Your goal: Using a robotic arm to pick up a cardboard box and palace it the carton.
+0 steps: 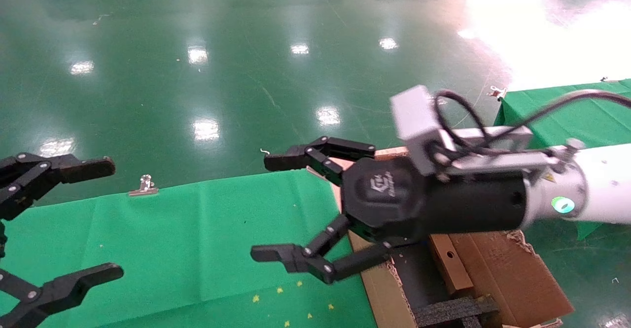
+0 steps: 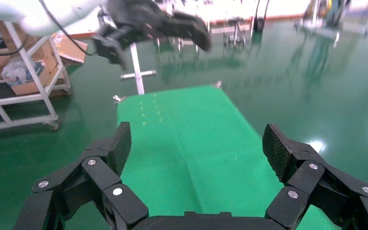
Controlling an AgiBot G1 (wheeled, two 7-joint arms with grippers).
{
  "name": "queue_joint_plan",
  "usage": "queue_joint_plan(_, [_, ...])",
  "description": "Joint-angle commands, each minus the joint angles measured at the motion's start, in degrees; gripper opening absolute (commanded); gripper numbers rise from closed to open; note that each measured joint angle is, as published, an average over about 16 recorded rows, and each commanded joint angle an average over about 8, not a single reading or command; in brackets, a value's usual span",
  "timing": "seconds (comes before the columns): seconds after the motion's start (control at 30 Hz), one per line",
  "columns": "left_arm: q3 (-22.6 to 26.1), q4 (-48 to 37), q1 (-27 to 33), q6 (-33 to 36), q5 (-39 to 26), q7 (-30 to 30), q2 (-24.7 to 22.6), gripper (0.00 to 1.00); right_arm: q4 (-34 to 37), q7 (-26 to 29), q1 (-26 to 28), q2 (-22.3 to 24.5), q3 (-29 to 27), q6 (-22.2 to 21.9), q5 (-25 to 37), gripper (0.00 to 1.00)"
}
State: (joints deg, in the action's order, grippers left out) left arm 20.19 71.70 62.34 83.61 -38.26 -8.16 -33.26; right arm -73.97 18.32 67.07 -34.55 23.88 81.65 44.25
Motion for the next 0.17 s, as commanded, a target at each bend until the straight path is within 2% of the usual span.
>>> queue_joint_plan(0.03, [0.0, 0.0, 0.0, 0.0, 0.0, 0.0, 0.0, 1.0, 0.22, -4.26, -3.1, -0.27, -4.42, 2.27, -1.34, 1.0])
queue_joint_plan(0.17, [0.0, 0.0, 0.0, 0.0, 0.0, 0.0, 0.0, 1.0, 0.38, -7.27, -5.32, -0.46, -7.62, 3.87, -2.3, 1.0])
